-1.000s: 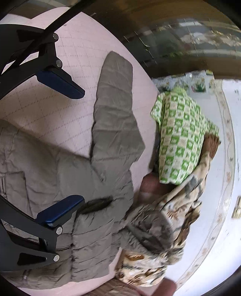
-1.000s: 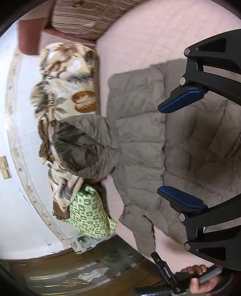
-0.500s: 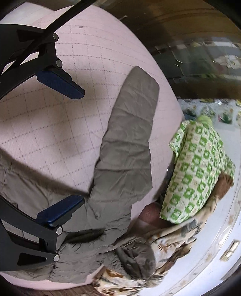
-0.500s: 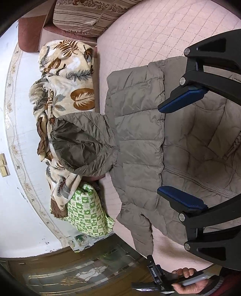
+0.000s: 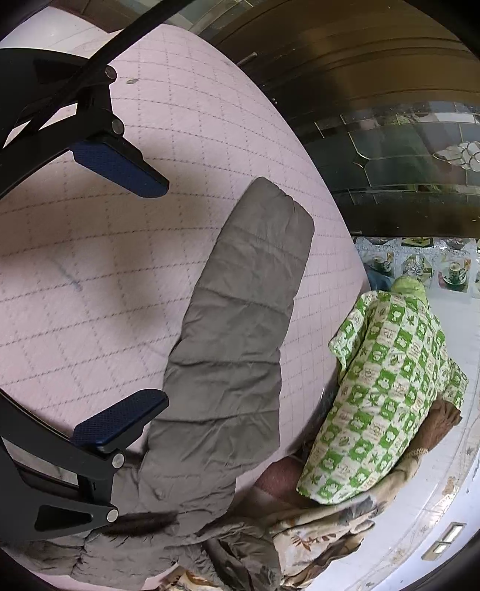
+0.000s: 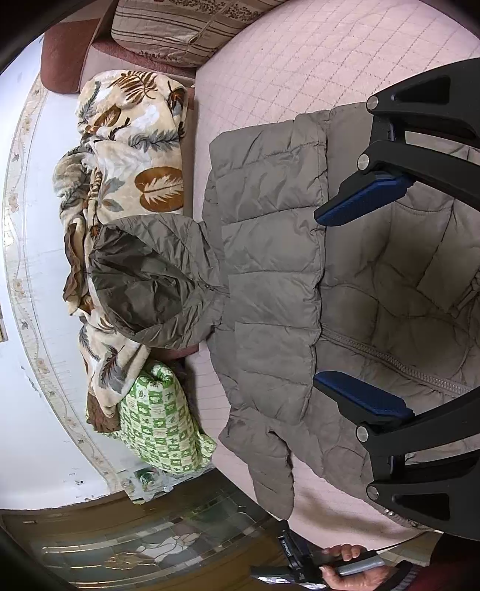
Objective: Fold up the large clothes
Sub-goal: 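Release the sleeve and move the left tool to the other sleeve cuff, then grasp the other sleeve cuff with the left tool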
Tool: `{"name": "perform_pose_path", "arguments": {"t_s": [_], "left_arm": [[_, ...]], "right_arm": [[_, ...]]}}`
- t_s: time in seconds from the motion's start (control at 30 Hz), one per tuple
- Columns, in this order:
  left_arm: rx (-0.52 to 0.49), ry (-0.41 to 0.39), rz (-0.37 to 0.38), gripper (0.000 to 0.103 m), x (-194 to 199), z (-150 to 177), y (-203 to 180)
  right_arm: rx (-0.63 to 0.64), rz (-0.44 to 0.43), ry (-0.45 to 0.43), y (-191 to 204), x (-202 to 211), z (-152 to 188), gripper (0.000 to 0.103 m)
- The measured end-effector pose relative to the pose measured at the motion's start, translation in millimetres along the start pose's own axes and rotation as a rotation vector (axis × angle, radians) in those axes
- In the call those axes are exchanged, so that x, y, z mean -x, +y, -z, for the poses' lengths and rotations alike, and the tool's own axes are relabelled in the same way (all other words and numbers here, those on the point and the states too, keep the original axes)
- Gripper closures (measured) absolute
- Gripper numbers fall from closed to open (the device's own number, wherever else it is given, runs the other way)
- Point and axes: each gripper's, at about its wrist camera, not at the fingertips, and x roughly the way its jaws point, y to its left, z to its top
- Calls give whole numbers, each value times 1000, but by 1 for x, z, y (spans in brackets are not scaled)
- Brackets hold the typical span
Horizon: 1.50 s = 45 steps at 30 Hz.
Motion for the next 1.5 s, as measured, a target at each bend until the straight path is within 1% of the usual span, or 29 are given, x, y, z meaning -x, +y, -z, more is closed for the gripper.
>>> {"name": "perform_pose_path", "arguments": {"t_s": [0.13,0.3,0.4,0.47,0.57,0.7,0.73,0.77,0.83,0.87,0.93,1.0,1.03,1.13,1.2,1.27,1.3,1.33,1.37,1.4,1.43,1.47,1.5], "left_arm": [[19,11,0,0,-12,-6,9],[67,45,6,0,-31,-10,25],[87,55,-8,0,-41,-14,34],[118,63,1,0,-46,-18,43],[187,72,50,0,-52,-24,62],[323,84,153,0,-64,-34,90],[359,90,189,2,-67,-36,95],[405,95,241,3,-73,-39,102],[482,100,308,5,-82,-41,111],[514,102,322,7,-86,-41,114],[576,115,346,14,-98,-38,121],[615,131,346,18,-111,-37,125],[617,117,337,20,-114,-38,125],[595,83,321,21,-119,-45,126],[601,53,309,21,-127,-50,126],[579,32,271,21,-136,-58,122],[565,19,246,27,-138,-61,121],[545,8,201,47,-139,-65,116],[520,11,161,62,-143,-68,113],[516,16,156,89,-144,-66,114],[532,18,173,89,-146,-65,115],[549,6,172,89,-144,-64,116],[541,0,163,90,-142,-64,115]], "right_arm": [[6,3,13,0,-6,0,18],[16,-1,20,1,-9,1,18],[21,-6,24,2,-9,1,18],[20,-11,23,1,-9,1,18],[20,-19,22,1,-8,1,18],[15,-33,36,0,-10,3,18],[13,-39,39,0,-11,3,18],[13,-41,41,1,-12,3,18],[17,-39,46,2,-15,4,18],[22,-39,51,3,-17,4,18],[31,-39,63,6,-21,5,18],[41,-41,71,8,-23,7,18],[46,-40,73,9,-24,7,18],[66,-40,77,13,-27,8,18],[75,-40,80,15,-28,9,18],[81,-43,85,17,-30,10,18],[84,-39,84,17,-30,11,18],[85,-36,83,17,-31,11,18],[84,-35,85,17,-32,11,18],[81,-34,87,16,-33,10,18],[78,-30,87,15,-34,10,18],[74,-25,87,13,-35,10,18],[69,-21,87,11,-35,9,18]]}}
